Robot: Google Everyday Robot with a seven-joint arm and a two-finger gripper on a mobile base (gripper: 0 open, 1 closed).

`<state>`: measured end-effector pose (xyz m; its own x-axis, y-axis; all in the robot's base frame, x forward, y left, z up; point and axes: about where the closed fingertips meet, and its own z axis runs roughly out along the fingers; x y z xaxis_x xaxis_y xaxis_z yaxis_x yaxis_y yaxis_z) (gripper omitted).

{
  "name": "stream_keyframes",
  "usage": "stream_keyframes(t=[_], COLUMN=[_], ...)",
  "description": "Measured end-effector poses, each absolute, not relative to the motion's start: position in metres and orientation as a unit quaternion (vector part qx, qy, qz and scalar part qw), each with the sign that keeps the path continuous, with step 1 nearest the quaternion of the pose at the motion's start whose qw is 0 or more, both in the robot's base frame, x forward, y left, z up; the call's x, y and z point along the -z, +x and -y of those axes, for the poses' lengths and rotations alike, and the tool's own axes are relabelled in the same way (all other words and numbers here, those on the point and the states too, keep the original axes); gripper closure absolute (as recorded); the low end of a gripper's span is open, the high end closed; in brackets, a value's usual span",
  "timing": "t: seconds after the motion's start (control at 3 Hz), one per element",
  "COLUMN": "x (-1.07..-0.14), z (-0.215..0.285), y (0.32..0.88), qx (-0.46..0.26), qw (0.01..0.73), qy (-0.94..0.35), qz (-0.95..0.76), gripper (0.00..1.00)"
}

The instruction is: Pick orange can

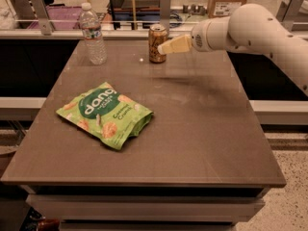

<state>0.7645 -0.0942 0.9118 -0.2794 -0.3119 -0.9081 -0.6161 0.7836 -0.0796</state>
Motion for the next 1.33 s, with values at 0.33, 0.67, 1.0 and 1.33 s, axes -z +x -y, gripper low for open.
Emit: stream_keyframes(t=[0.33, 0.67, 1.0, 1.33], x=[-0.907, -0.905, -0.907, -0.909], z=[0.083, 0.07, 0.057, 0.045], y=[0.78, 0.795, 0.807, 0.816], qx=[-0.165, -0.181, -0.193, -0.204], qw=[0.534, 0.542, 0.549, 0.555], qy=[-0.298, -0.304, -0.31, -0.314], qz=[-0.774, -0.762, -0.752, -0.743], gripper=[0.0, 0.0, 0.0, 0.0])
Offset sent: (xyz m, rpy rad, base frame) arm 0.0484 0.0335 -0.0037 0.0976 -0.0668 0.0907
